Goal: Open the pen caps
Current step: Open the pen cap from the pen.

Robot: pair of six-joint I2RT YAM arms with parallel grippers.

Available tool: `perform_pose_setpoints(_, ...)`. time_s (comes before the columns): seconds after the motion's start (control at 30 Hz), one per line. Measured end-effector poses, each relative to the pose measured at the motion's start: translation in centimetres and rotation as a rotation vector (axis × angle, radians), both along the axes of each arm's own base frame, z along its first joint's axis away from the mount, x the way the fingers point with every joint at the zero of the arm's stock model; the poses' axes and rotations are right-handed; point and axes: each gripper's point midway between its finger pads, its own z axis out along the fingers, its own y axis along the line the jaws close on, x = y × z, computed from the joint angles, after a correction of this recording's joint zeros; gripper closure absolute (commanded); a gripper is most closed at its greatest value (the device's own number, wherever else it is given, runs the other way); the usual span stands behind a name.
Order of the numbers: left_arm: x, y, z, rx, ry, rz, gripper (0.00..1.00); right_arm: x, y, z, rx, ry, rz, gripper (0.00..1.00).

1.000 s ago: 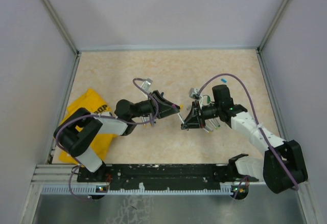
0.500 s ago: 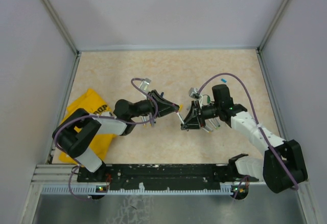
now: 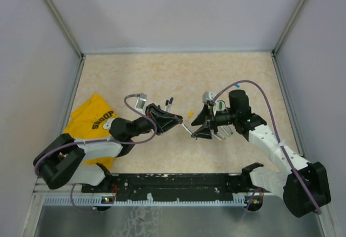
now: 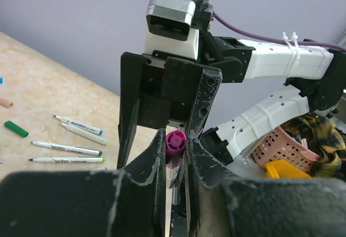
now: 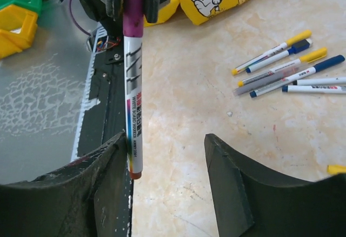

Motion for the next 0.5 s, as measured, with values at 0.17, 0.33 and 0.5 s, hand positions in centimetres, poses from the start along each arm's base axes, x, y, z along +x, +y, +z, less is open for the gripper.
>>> perform_pose_setpoints(0.17, -0.57, 0.10, 0.43, 0.015, -0.029, 0.068, 1.00, 0.05, -0.04, 0.22, 0.007, -0.043, -0.014, 0.35)
perform_pose_setpoints(0.33, -0.80, -0.18, -0.19, 0.037, -0.021, 0.117, 1.00, -0.19, 0.16, -0.34, -0.004, -0.043, -0.011, 0.33)
perform_pose_setpoints(0.5, -0.82, -0.52, -0.42, 0.045, -0.017, 0.145, 1.00, -0.59, 0.57, -0.69, -0.012, -0.059, 0.005, 0.33)
